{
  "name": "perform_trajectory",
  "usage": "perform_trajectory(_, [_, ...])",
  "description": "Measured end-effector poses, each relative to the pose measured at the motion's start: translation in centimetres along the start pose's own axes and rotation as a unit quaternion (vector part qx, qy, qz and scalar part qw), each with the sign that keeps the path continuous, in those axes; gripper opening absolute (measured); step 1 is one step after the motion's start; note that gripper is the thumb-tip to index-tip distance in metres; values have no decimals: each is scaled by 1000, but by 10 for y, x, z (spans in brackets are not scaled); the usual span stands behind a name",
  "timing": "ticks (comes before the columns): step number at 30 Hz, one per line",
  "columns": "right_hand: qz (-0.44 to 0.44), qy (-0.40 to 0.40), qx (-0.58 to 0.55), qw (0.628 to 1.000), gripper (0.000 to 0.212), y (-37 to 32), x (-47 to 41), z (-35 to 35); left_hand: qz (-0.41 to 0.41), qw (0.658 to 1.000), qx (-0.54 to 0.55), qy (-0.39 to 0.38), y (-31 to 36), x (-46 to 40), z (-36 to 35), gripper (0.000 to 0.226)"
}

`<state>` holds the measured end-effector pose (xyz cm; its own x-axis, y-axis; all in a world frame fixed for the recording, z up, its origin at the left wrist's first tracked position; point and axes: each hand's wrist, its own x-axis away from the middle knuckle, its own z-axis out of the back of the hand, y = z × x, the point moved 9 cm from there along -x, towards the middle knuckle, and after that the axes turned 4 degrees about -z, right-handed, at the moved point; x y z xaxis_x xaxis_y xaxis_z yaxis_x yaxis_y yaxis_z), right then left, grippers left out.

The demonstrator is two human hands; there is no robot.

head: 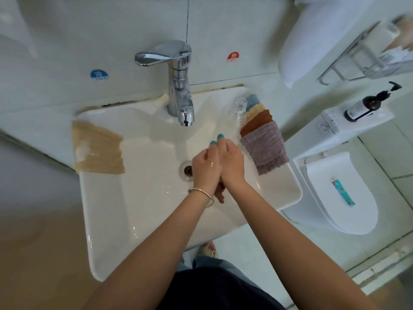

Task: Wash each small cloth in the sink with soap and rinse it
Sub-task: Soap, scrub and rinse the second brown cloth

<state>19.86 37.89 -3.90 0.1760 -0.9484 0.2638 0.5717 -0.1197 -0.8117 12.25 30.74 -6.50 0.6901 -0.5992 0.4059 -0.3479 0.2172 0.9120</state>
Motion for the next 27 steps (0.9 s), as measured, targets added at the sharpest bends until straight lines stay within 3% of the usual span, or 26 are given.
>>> perform_trajectory(4, [118, -71, 56, 989, 37, -24, 35, -11, 5, 999, -15, 31, 3, -27, 14, 46])
perform_trajectory(9, [11, 7, -5, 1000, 44, -14, -9, 21, -72, 996, -46, -15, 20, 3, -14, 43])
perform_trajectory(12, [132, -37, 66, 988, 42, -34, 29, 6, -48, 998, -17, 37, 21, -18, 9, 47])
perform_trajectory(14, [175, -57, 97, 978, 44, -37, 40, 3, -68, 997, -44, 8, 27, -9, 10, 36])
perform_trajectory(18, [42, 0, 26, 999, 46, -16, 6, 19, -66, 997, -22, -17, 23, 28, -3, 39])
perform_trajectory(23, [170, -99, 96, 976, 40, -41, 68, -8, -11, 997, 24, 76, 17, 4, 39, 51])
perform_trajectory(27, [76, -31, 56, 995, 44, -45, 12, 7, -67, 997, 21, 11, 35, 23, 15, 41])
